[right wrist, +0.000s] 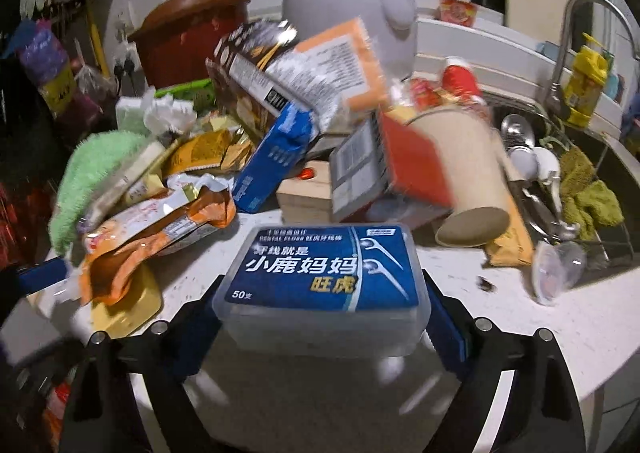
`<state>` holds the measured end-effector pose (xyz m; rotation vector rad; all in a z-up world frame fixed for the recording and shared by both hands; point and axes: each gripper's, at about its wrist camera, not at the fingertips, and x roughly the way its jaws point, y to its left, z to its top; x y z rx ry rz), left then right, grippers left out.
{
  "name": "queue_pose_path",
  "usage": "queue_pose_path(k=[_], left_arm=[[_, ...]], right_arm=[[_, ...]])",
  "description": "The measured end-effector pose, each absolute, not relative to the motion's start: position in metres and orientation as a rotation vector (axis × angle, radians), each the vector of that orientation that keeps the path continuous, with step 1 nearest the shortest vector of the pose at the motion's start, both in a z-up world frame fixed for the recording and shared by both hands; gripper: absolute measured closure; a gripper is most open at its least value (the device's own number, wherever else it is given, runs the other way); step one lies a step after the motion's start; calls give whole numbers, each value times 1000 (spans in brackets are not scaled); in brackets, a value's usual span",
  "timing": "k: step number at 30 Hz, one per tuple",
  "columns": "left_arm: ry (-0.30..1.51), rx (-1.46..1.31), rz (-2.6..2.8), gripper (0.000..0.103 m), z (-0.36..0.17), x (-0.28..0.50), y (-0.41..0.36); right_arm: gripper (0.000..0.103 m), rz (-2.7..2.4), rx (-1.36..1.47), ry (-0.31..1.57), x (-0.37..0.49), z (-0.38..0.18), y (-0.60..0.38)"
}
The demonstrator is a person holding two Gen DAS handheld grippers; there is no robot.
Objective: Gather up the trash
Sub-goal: 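Grasp the blue-white box with the right gripper while the left grasps the orange pouch, then carry both items down into the black trash bag and open both grippers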
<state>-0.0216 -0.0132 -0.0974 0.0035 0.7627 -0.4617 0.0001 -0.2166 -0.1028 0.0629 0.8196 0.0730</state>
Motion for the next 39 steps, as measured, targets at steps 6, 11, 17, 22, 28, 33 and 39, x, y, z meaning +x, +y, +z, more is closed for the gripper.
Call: queue_pose_path(k=[6, 11, 17, 22, 28, 33, 39], left_arm=[[787, -44, -433, 14, -106, 5, -11], [767, -49, -440, 16, -104, 11, -15], [773, -98, -468, 33, -100, 18, -14], [760, -171, -488, 36, -91, 15, -7], [717, -216, -517, 36, -67, 5, -3], [686, -253, -524, 36, -50, 1, 3], [662, -211, -620, 36, -12, -40, 18]], right_arm=[[17, 68, 82, 812, -21, -95, -227], [17, 70, 103, 819, -27, -98, -231], [17, 62, 128, 812, -27, -92, -239], [18, 59, 126, 794, -26, -80, -243], [18, 71, 131, 763, -30, -63, -247], [18, 76, 135, 759, -33, -56, -248], [18, 132, 121, 752, -55, -33, -248]])
